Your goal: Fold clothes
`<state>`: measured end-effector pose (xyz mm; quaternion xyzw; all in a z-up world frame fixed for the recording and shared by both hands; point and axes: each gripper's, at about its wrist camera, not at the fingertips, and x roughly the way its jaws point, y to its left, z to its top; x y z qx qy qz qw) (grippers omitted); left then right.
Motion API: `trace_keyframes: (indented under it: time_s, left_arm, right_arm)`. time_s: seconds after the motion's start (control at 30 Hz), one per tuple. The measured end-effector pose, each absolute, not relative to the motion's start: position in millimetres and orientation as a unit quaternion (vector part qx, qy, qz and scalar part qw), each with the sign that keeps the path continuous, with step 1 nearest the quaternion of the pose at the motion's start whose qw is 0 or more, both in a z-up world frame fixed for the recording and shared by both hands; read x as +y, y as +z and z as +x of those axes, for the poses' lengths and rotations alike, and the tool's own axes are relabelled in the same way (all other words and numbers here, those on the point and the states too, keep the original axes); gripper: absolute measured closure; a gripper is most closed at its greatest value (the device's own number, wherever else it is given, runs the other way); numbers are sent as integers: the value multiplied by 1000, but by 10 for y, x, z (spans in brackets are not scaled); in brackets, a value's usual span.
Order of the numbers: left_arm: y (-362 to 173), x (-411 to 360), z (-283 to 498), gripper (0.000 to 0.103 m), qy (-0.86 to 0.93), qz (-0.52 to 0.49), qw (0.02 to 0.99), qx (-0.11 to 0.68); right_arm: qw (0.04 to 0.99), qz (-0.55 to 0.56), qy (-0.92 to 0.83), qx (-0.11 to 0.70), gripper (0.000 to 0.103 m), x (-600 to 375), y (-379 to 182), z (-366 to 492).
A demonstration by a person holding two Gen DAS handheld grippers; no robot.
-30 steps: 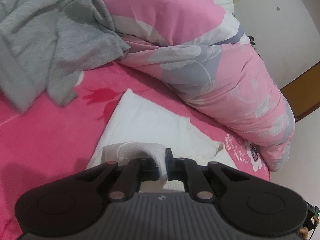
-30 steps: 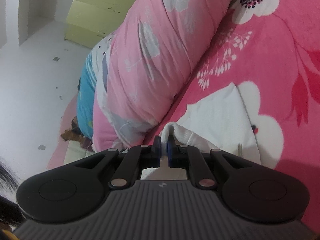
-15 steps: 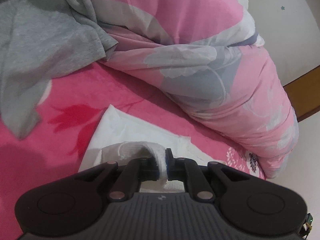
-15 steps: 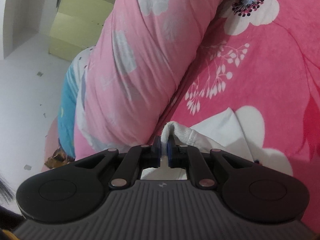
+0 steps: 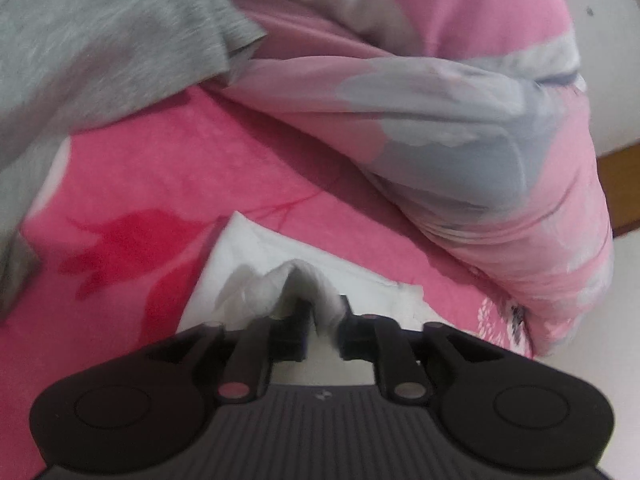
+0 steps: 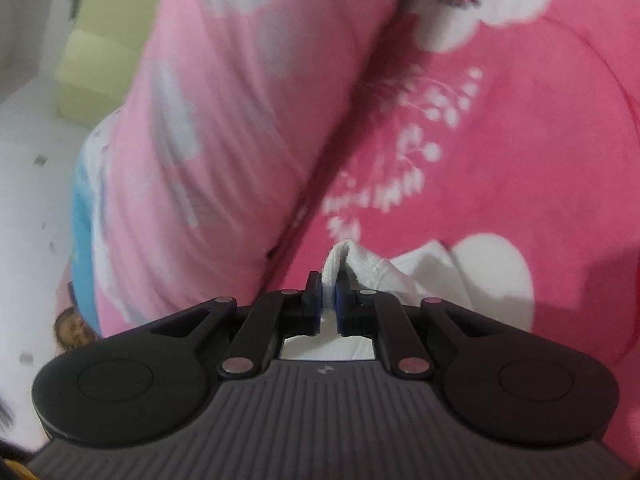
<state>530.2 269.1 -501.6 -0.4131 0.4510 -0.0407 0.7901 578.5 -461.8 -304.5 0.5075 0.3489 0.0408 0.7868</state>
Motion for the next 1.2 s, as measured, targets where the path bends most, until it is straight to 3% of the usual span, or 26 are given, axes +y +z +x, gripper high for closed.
trace_keyframes:
  time_s: [0.03, 0.1, 0.17, 0.27, 0.63, 1.0, 1.2]
  left_arm:
    - [-5037, 2728, 5294, 83, -40, -430, 784, 445]
    - [-5063, 2787, 5277, 66, -45, -460, 774, 434]
    - [-5049, 2831, 5261, 57, -44, -475, 773, 419]
    - [-5026, 2901, 5233, 54, -43, -500, 768, 397]
    - [-4601, 2976, 4393, 49, -24, -421, 801, 425]
    - [-4731, 2914, 3127, 48, 50, -436, 760, 479]
    - [-4953, 2693, 3096, 50, 40, -447, 754, 480]
  right_arm:
    - [782, 514, 34, 350, 94, -4635, -3094, 5804]
    - [774, 528, 21, 350, 93, -4676, -3170, 5819]
    - [771, 537, 13, 343, 87, -4720, -3164, 5782]
    - [773, 538, 3, 335, 73, -4773, -3107, 5723]
    - [783, 484, 6, 390, 56, -4896, -2727, 4920]
    - [726, 534, -30, 433, 51, -4838, -3005, 3665]
    - [706, 548, -17, 447, 51, -4607, -3231, 3474]
